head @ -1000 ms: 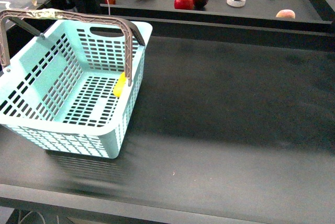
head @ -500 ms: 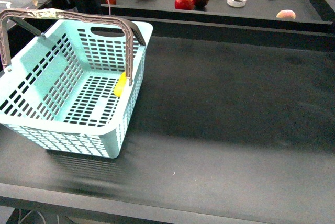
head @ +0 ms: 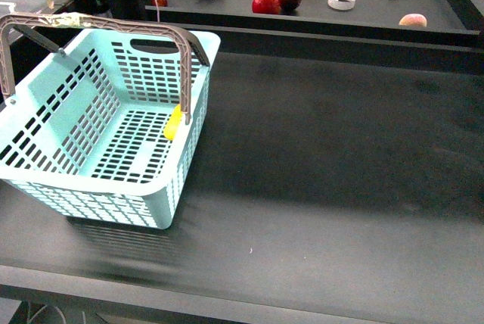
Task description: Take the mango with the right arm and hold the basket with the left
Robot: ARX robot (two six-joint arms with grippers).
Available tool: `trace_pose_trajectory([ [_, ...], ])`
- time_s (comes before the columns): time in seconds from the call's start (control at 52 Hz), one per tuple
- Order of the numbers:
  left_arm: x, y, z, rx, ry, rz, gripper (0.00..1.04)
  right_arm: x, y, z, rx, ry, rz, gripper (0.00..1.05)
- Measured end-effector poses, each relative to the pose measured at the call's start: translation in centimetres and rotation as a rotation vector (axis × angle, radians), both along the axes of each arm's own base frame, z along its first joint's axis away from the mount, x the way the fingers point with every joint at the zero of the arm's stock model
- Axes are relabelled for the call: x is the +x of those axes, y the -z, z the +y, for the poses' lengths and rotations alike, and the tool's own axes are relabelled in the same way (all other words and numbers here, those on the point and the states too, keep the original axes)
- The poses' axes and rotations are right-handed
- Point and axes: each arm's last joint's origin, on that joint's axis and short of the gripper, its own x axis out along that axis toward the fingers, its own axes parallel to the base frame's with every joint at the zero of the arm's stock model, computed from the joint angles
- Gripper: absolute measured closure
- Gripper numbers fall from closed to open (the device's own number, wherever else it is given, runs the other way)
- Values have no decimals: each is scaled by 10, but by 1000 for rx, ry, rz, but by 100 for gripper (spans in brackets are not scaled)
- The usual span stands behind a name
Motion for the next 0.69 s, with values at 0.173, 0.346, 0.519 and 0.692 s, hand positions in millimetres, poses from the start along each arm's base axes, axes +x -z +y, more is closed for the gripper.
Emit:
trace_pose_trajectory([
  [0.173, -6, -2, 0, 1, 0, -6, 103, 0, 0, 0, 0, 0, 0, 8],
  [0.346, -12, -2, 0, 2, 0, -8, 103, 0, 0, 0, 0, 0, 0, 8],
  [0.519, -18, -2, 0, 2, 0, -10, 103, 0, 0, 0, 0, 0, 0, 8],
  [0.692, -21, -2, 0, 2, 0, -9, 103, 0, 0, 0, 0, 0, 0, 8],
])
